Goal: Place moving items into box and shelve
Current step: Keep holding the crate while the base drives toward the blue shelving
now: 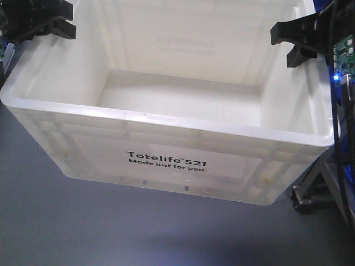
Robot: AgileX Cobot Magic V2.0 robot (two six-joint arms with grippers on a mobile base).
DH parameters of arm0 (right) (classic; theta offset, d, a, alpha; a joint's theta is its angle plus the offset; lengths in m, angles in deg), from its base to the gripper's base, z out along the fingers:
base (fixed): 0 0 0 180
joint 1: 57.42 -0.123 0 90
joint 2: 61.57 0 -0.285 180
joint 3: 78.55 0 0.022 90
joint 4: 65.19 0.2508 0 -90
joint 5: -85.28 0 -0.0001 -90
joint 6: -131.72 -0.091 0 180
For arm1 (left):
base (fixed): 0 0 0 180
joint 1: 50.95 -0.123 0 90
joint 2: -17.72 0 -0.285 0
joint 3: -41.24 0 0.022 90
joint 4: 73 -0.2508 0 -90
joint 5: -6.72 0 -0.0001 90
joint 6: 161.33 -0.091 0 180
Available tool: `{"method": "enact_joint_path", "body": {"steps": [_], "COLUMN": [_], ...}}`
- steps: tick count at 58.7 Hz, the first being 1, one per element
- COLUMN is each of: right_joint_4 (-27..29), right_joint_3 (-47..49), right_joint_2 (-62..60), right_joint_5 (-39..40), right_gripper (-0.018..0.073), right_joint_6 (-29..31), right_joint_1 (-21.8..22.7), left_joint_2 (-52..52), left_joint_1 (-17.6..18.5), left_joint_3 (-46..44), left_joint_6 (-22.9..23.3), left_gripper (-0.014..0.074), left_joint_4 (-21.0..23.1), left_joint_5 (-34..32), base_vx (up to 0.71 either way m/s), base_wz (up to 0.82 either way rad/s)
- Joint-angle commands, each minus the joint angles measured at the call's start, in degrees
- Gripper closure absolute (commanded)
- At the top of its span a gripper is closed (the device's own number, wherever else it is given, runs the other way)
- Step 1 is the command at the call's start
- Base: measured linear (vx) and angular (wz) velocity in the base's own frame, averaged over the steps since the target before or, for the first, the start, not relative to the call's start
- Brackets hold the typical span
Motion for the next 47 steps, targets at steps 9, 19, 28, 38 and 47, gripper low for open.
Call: {"method": "enact_joint_path", "body": {"steps": [9,19,28,38,47], "right_joint_4": [3.04,3.04,3.04,3.04,3.04], "right_joint_3": [2.68,2.68,2.68,2.68,2.68], "right_joint_2": [-2.39,-2.39,-2.39,-2.39,-2.39], "right_joint_5": [7.18,7.18,7.18,7.18,7.18], "right_gripper": [0.0564,0.0564,0.0564,0.0564,0.0564], "right_joint_6": [1.20,1.20,1.20,1.20,1.20], "right_joint_1": [-0.61,-0.61,-0.61,-0.61,-0.61], "left_joint_2": [-3.04,-3.04,-3.04,-3.04,-3.04], "left_joint_1": [1.25,1.25,1.25,1.25,1.25], "left_joint_3": [-2.84,-2.84,-2.84,-2.84,-2.84], "left_joint_6": [-0.10,-0.10,-0.10,-0.10,-0.10], "left_gripper": [0.0596,0.0596,0.0596,0.0596,0.0596], "left_joint_4": [7.78,7.78,7.78,7.78,7.78], "left_joint_5": [-6.06,-6.06,-6.11,-6.11,-6.11], "base_vx": [0.51,0.51,0.51,0.51,0.50], "base_wz": [0.04,0.03,-0.01,-0.04,-0.01]}}
